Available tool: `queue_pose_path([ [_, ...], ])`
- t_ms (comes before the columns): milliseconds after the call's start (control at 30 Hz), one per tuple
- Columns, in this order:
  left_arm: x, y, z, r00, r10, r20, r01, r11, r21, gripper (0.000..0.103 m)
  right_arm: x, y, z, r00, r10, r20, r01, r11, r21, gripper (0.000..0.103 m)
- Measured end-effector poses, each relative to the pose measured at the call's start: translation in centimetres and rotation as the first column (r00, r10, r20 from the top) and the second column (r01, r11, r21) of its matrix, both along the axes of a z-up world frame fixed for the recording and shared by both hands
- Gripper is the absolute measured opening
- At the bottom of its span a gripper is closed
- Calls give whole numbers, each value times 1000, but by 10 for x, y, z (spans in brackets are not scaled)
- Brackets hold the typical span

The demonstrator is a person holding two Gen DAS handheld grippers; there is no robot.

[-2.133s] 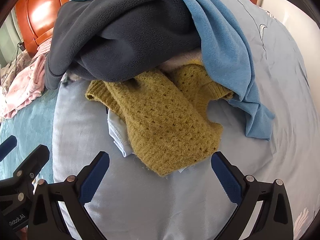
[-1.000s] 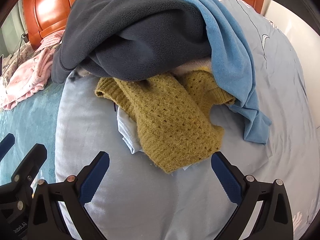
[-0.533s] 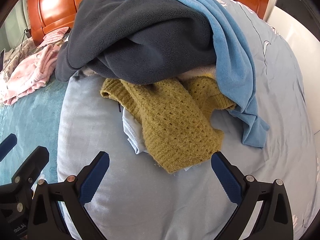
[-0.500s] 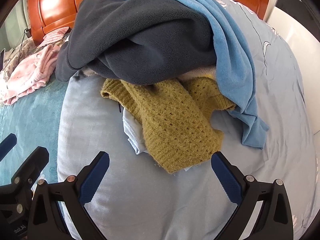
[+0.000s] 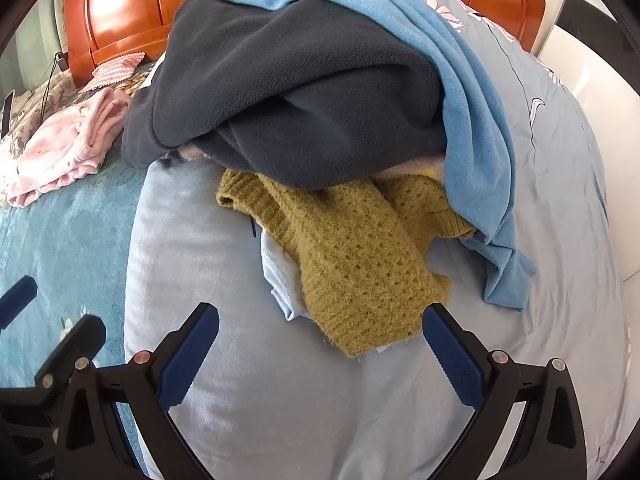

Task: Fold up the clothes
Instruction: 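Move the right gripper toward the light blue garment on the clothes pile, then grasp the light blue garment with the right gripper and lift it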

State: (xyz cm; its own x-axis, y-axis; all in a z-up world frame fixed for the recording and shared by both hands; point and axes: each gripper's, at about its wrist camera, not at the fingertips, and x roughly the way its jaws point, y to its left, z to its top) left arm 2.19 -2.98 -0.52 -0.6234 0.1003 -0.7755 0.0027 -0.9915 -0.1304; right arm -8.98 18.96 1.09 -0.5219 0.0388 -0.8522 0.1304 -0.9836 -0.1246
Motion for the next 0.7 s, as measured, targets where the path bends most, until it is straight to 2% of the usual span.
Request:
queue_pose_path([
  [200,2,-3,-8,1000,-2,25,2,1000,6,103,-12,37,31,993,-58,-102,61,998,24,101],
  [333,3,-4,-11,999,-3,32,2,1000,11,103,-24,64,46,978,-70,-197,92,990,108,97],
  [400,4,-4,-12,999,-3,36,2,1000,14,103,-54,53,37,977,-86,-193,122,975,186,72],
  [467,4,-3,-13,999,-4,38,4,1000,11,103,-69,39,24,980,-89,-180,127,970,209,62],
  [600,4,-2,-15,999,-9,49,8,1000,15,103,-86,21,7,985,-56,-163,90,972,215,62],
  [700,5,-2,-17,999,-9,53,9,1000,4,103,-77,1,11,986,21,-166,14,978,208,62],
])
